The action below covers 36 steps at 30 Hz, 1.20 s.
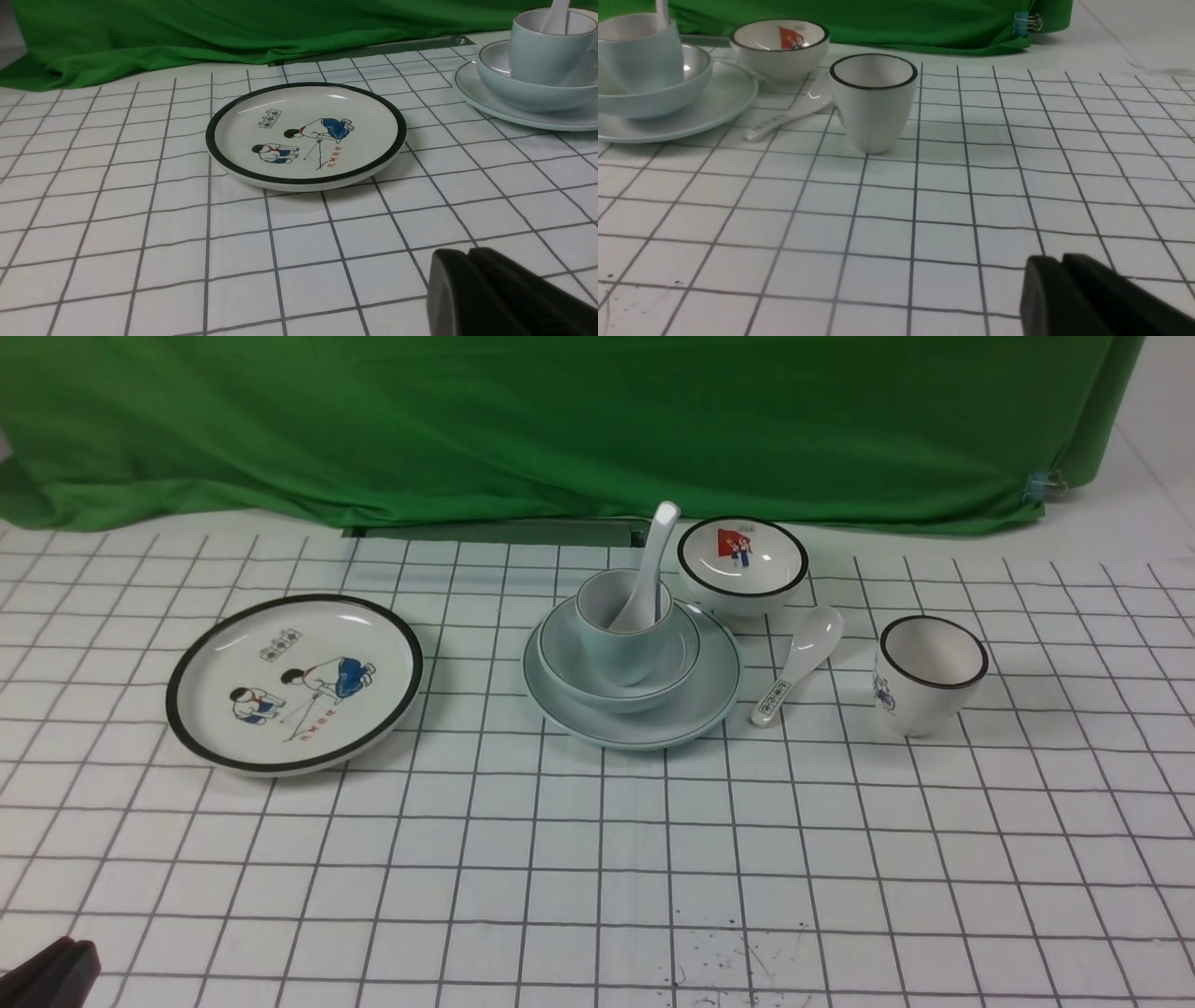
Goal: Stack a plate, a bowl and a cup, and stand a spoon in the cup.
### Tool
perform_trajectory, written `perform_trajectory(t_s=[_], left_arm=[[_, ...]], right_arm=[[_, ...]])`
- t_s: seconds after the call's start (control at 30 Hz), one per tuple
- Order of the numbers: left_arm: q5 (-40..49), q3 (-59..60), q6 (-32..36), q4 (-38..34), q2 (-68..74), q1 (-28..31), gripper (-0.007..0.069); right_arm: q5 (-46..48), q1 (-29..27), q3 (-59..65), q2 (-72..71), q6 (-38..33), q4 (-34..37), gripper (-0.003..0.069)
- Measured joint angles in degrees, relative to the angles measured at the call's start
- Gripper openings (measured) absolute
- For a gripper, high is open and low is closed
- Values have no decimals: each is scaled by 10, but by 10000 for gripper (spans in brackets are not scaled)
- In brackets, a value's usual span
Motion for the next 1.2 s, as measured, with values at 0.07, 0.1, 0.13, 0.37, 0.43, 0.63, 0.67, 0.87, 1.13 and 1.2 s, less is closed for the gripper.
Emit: perform_trajectory(t_s=[0.07,0.1,0.13,0.37,0.43,0.63,0.67,0.87,1.13,1.2], left_arm=[[0,0,0,0,0,0,-29],[0,0,0,0,0,0,-29],[0,0,0,0,0,0,-29],[0,0,0,0,0,0,-29],[0,0,0,0,0,0,-29],[0,0,0,0,0,0,-29],[0,0,0,0,0,0,-29],[0,0,0,0,0,0,-29],[0,0,0,0,0,0,-29],[0,0,0,0,0,0,-29]], right_arm=[[0,0,0,0,0,0,85],[0,0,0,0,0,-1,86],[0,0,0,0,0,0,90],[0,0,0,0,1,0,105],[0,0,0,0,1,0,108],[0,0,0,0,1,0,123],[0,0,0,0,1,0,125],[0,0,0,0,1,0,141],[0,0,0,0,1,0,153],[0,0,0,0,1,0,155]])
